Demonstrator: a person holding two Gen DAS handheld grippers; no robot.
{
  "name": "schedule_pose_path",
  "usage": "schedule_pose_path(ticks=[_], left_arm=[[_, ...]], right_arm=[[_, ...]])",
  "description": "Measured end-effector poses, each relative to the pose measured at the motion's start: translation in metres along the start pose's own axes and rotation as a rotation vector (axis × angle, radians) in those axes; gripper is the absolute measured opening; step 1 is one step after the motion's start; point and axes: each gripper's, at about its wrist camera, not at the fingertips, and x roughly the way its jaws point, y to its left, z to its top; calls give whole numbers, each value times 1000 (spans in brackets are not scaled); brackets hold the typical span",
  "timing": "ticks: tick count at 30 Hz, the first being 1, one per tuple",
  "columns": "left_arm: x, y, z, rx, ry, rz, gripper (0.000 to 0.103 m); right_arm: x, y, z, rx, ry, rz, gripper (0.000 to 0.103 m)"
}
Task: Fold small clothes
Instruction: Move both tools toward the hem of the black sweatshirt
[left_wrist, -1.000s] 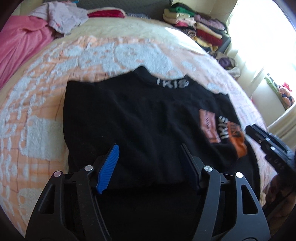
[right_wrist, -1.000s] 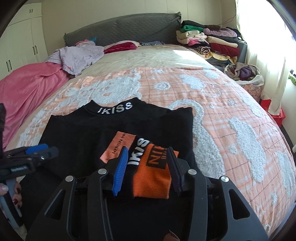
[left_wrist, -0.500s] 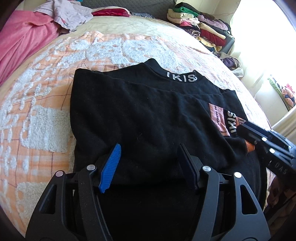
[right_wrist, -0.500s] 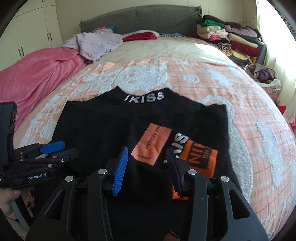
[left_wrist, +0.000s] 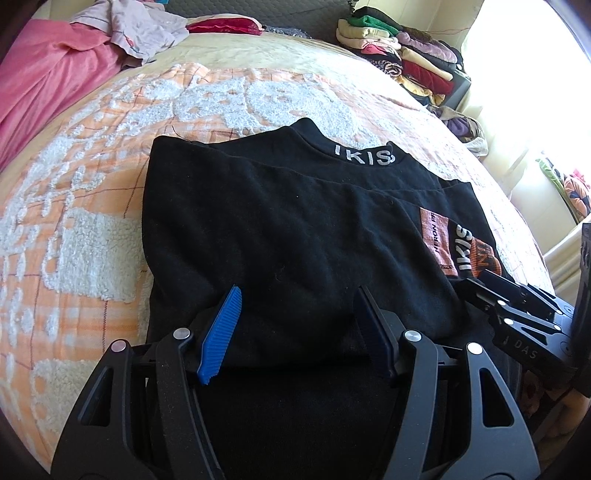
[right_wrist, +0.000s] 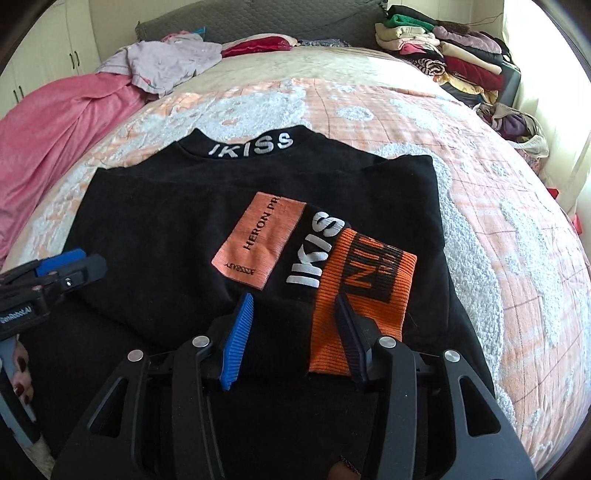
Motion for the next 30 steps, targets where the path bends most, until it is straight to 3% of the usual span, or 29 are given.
schedule_pose_path(ticks=[5,18,28,30], left_arm=[[0,-1,-1,4,-4,7,56],[-14,-1,-2,-17,-21,7,56],[-34,-2,-3,-31,-52,17,69],[-38,-2,-3,-31,-58,25,78]], right_arm=[[-15,-5,-3,32,-27,17,50],[-42,-16,-5,113,-85,39,86],[-58,-16,-8,114,-112,45,95],[-61,-14,-8,114,-116,44,95]])
